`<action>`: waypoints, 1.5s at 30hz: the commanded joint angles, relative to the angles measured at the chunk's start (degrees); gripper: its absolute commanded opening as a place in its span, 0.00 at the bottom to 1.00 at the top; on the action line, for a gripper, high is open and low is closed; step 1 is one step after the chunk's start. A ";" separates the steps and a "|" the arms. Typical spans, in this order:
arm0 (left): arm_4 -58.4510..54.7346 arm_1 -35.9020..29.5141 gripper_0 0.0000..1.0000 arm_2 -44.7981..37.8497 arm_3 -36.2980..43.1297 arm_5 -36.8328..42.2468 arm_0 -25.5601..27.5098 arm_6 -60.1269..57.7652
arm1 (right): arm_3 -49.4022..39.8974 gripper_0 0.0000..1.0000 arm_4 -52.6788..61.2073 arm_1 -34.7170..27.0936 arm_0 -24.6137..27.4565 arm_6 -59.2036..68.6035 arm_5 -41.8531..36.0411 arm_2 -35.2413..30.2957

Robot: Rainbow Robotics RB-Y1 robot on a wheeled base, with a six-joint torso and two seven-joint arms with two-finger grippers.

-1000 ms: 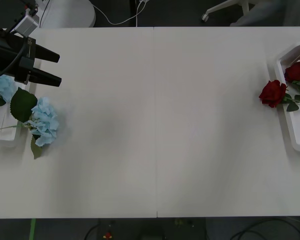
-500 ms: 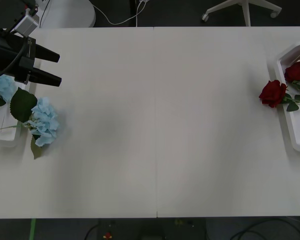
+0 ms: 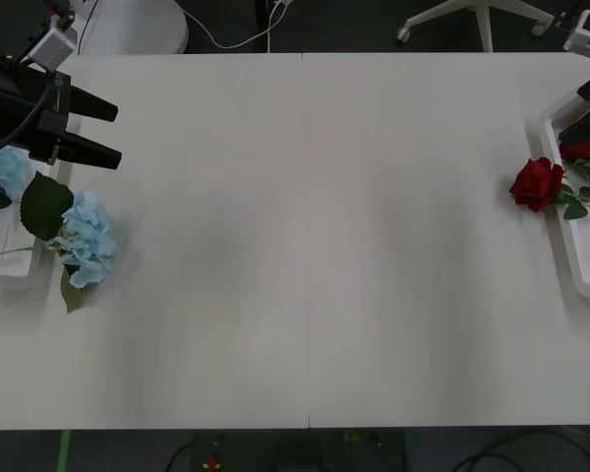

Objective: Put the red flowers into the right box and the blue flowers into the left box

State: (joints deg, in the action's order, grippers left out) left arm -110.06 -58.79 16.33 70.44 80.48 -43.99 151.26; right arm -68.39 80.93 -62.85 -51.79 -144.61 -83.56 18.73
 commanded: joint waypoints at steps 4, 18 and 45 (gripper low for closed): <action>-0.68 -0.45 1.00 -0.25 1.19 -0.50 -2.85 3.74 | -11.68 0.85 18.21 -5.44 11.54 -10.39 4.99 -2.47; -0.68 -0.45 1.00 -0.25 1.19 -0.50 -2.85 3.74 | -20.64 0.85 32.89 -5.36 13.65 -10.39 9.12 -2.30; -0.68 -0.45 1.00 -0.25 1.19 -0.50 -2.85 3.74 | -21.79 1.00 32.36 -4.12 13.74 -10.39 10.17 -2.30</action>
State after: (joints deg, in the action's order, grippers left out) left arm -110.08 -58.79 16.33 70.46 80.48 -44.00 151.28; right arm -88.74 112.96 -65.49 -37.96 -154.60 -73.87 17.56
